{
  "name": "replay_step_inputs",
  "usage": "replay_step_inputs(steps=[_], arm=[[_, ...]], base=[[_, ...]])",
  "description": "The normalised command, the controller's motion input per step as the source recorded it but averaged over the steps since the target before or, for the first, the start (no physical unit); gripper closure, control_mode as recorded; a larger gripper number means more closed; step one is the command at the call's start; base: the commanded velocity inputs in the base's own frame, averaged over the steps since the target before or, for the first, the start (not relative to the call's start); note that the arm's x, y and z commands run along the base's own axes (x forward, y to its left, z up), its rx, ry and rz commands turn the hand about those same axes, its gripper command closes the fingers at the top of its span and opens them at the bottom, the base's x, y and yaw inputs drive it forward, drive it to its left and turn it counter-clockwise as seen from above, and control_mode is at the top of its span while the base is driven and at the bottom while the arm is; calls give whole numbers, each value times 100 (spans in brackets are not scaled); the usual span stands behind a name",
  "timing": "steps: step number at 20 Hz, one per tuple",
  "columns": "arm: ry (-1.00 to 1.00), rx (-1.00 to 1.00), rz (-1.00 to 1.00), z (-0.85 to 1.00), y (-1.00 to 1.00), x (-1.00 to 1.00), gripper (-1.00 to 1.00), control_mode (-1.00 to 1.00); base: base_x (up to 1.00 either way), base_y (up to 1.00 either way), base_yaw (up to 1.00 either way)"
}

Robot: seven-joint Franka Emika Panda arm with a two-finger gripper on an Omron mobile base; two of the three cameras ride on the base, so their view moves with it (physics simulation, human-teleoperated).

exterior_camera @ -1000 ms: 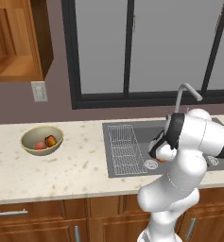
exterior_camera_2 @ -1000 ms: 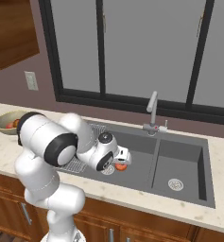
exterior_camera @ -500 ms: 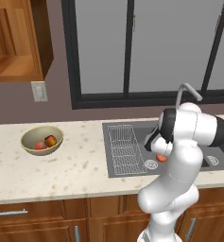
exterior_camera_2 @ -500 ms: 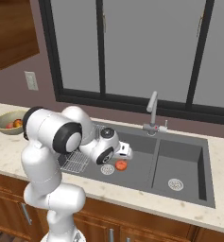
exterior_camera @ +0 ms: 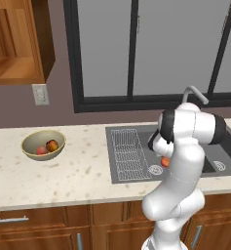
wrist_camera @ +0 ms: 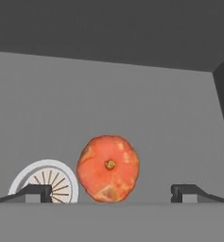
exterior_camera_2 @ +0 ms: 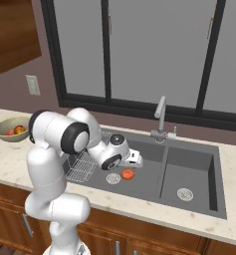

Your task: Pick the peachs from the cabinet and place them in one bowl. Pick the squash from the sink and place it in the other bowl.

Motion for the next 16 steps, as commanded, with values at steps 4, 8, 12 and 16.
replay_step_inputs(steps=[4, 8, 12, 16], arm=[[0, 0, 0, -38, -8, 11, -100, -100], [0, 0, 0, -48, -8, 13, -100, -100], [0, 0, 0, -51, -8, 4, -100, -100], [0, 1, 0, -43, -10, 0, -100, -100]], base=[[0, 0, 0], [0, 0, 0], [0, 0, 0], [0, 0, 0]])
